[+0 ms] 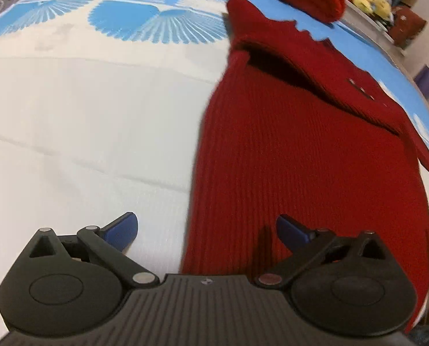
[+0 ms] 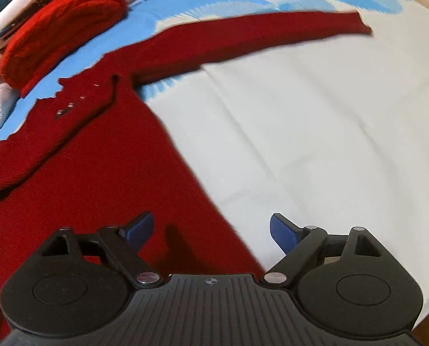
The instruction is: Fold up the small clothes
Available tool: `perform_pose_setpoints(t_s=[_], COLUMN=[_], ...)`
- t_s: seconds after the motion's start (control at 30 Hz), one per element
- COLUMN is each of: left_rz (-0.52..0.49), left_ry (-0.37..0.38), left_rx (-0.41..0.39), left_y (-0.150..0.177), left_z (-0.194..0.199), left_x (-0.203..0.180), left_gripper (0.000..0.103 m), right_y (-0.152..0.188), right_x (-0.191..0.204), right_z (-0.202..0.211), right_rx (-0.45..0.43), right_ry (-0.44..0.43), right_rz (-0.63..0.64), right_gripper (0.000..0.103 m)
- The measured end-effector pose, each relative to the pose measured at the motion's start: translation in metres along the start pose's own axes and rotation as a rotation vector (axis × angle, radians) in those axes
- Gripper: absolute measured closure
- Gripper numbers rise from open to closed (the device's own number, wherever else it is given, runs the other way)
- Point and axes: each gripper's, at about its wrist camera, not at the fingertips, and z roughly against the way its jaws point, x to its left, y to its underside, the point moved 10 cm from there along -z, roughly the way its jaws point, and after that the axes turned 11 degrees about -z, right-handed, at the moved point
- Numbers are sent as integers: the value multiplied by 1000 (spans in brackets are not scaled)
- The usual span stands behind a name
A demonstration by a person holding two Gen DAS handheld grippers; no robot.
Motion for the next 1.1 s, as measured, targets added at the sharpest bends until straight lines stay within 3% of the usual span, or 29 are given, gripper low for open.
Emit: perform_pose_setpoints(t_s=[0.1,0.13,0.17,0.2,0.23,0.27,0.33,0.47,0.63,0.7,0.73,0.77,0.8,0.83,0.87,1.0,1.1], left_rz=[-39,-58,-76,-102,-137,-142,-112,-170,-231,-219,-200,-182,-162,-145,-129,-50,22], left_ry=[73,102,97,50,-15,-38,-37,-59,-80,-92,-102,-111,-128,-141,-150,-147,-164], left_rx=[4,3,-8,-23,-23,-28,-26,2,61,56,56,47,27,-13,-56,-192,-231], left_y=[15,17,18,19,22,24,26,36,66,66,66,61,53,41,27,-37,-82], left_z=[5,7,10,12,12,10,14,35,49,54,56,58,63,70,75,80,56], left_x=[-20,-29,-35,-36,-35,-33,-32,-35,-31,-23,-17,-12,-7,-3,-2,-4,-7], left_gripper=[6,17,37,49,78,80,83,83,86,76,65,49,40,24,18,15,15], right_y=[11,18,25,31,37,43,48,54,63,62,58,52,44,35,25,-11,-37], right_x=[-2,-2,0,1,-1,-3,-5,-16,-25,-25,-24,-24,-21,-15,-4,65,129], right_z=[8,11,14,18,21,24,30,50,65,64,65,67,72,79,85,82,50], right_rx=[-14,-7,1,-6,-12,-12,-10,-4,34,29,19,-6,-40,-81,-118,-103,-63], right_ry=[-46,-64,-78,-84,-74,-71,-83,-76,-72,-55,-41,-20,-19,-38,-70,-240,-298], right_rz=[44,65,90,107,123,135,134,121,91,82,66,40,18,-1,-14,10,67], right_gripper=[13,13,21,48,64,79,83,91,93,84,77,62,47,43,40,40,41])
